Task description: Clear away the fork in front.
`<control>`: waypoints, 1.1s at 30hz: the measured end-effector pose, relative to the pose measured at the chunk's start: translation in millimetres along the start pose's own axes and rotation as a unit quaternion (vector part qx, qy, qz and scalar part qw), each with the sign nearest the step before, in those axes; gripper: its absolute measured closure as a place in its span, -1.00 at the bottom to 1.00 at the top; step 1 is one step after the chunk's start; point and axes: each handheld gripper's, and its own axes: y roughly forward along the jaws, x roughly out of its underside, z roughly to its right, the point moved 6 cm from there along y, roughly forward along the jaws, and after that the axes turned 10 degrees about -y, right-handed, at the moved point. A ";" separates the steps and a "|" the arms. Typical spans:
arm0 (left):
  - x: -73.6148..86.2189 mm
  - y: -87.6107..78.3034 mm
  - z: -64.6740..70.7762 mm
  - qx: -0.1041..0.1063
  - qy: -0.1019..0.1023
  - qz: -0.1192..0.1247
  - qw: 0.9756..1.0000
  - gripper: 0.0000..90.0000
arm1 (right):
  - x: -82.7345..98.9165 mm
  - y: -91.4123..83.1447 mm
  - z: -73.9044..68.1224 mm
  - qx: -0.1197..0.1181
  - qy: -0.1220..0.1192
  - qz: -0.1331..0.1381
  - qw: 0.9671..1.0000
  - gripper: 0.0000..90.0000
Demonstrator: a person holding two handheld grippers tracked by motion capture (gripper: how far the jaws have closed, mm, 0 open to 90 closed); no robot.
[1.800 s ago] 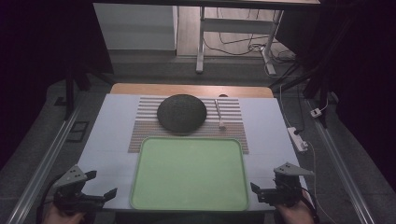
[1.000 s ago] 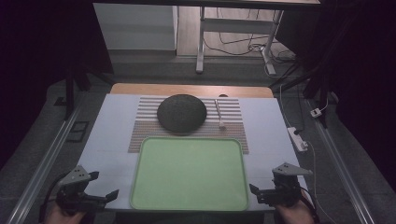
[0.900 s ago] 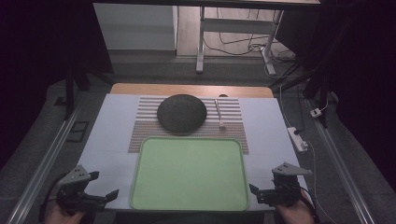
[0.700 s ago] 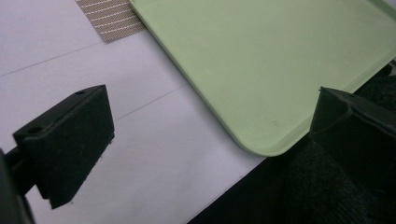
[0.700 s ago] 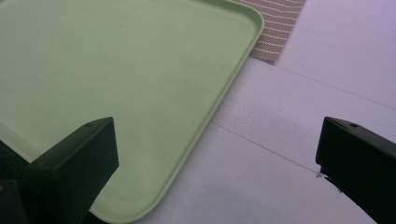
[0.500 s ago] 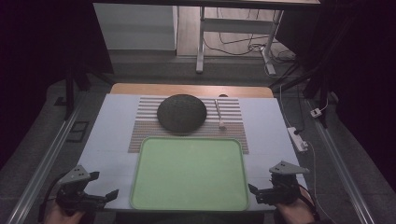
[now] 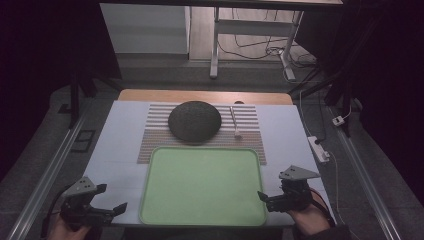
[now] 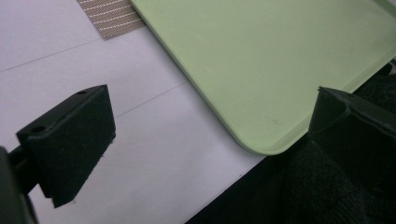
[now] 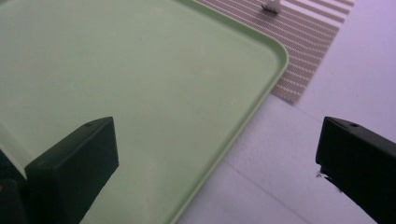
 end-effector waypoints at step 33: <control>-2.0 0.7 -2.2 0.008 -0.006 0.004 1.000 -0.98 | -36.6 70.5 35.9 0.016 -0.063 -0.057 0.996 -1.00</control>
